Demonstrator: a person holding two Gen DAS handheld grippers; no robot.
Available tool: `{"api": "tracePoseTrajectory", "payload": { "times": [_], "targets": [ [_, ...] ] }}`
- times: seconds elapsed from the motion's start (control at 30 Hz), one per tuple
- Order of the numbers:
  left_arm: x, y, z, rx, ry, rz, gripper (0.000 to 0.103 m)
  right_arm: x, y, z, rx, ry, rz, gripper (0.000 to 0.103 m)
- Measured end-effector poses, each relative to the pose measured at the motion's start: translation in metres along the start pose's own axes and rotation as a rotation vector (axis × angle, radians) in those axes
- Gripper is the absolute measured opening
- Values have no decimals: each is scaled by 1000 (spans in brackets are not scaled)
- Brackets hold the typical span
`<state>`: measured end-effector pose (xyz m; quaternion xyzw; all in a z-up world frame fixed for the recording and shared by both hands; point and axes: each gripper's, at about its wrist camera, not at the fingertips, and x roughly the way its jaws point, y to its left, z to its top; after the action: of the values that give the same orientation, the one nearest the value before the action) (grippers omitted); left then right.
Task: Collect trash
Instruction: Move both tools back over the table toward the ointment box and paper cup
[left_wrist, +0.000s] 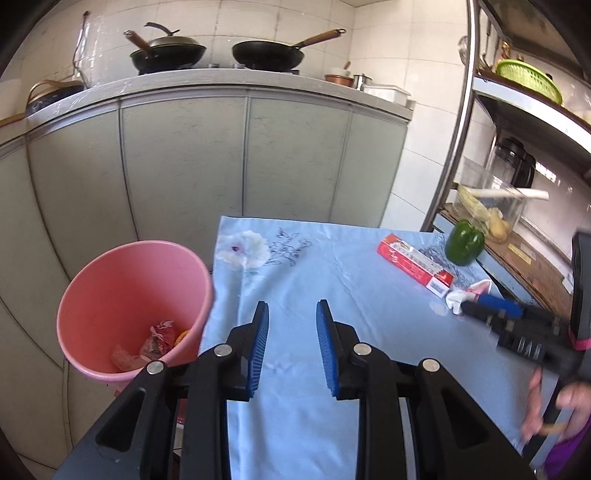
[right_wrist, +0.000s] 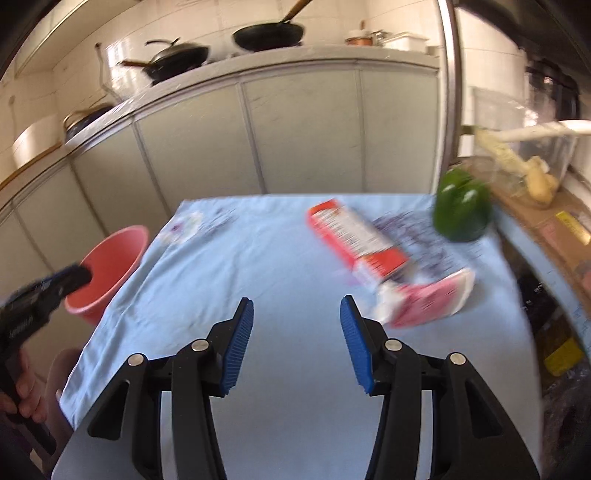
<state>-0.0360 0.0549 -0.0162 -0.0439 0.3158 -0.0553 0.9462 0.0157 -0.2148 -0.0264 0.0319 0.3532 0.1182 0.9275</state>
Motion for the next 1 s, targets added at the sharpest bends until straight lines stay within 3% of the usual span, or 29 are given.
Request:
{"api": "tracePoseTrajectory", "payload": {
  "times": [0.13, 0.3, 0.37, 0.6, 0.77, 0.87, 1.0],
  "targets": [
    [2, -14, 2, 35, 0, -4, 26, 10, -53, 29, 81, -1, -49, 50],
    [12, -29, 8, 63, 25, -9, 27, 44, -105, 43, 203, 73, -19, 50],
    [20, -37, 13, 61, 41, -28, 36, 55, -110, 39, 221, 101, 4, 50],
    [65, -75, 37, 69, 119, -98, 50, 49, -105, 7, 228, 143, 79, 50],
    [112, -111, 63, 29, 211, -159, 58, 26, -99, -11, 184, 108, 74, 50],
    [145, -136, 75, -6, 285, -150, 58, 13, -100, -18, 183, 65, 51, 50],
    [192, -159, 89, -127, 407, -111, 58, 5, -107, -26, 209, 43, 46, 50]
  ]
}}
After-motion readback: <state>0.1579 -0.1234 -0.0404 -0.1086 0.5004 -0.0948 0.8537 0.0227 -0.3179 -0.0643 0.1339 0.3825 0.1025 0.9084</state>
